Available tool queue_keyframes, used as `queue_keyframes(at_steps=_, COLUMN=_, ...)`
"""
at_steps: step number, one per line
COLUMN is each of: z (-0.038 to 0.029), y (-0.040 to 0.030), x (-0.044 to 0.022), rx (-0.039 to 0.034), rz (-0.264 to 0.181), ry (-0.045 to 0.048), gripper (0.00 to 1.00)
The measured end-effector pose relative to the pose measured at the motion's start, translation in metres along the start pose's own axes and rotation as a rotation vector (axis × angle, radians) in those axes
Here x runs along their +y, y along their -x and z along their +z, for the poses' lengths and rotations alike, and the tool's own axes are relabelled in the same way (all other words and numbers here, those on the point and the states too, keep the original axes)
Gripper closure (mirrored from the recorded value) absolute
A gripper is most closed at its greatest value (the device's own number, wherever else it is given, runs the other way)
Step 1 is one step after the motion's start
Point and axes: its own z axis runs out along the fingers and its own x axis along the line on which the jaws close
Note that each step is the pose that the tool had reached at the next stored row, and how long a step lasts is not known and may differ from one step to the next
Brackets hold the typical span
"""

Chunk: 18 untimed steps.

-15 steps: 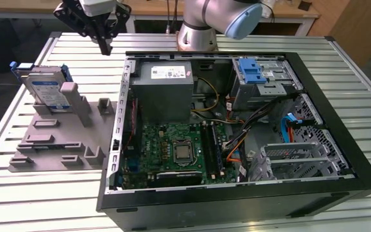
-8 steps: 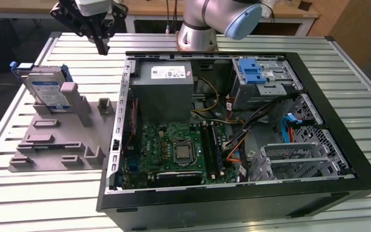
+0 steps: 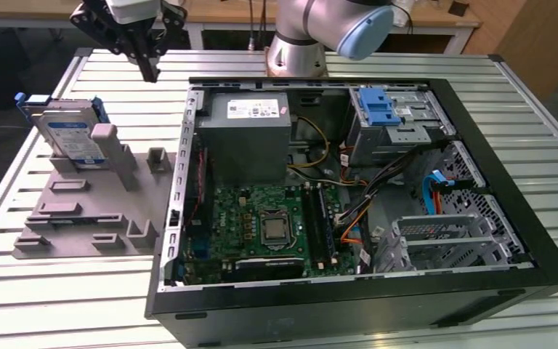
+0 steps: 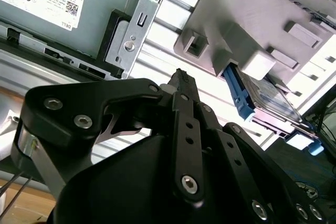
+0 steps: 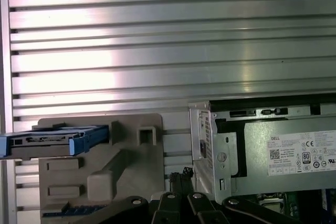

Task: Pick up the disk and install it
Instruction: 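Reach for the disk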

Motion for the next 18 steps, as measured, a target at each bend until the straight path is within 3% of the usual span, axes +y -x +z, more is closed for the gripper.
queue_keyframes(at_steps=18, z=0.0008, y=-0.0129, x=0.0025, rx=0.0001, rz=0.0, ry=-0.0001, gripper=0.89)
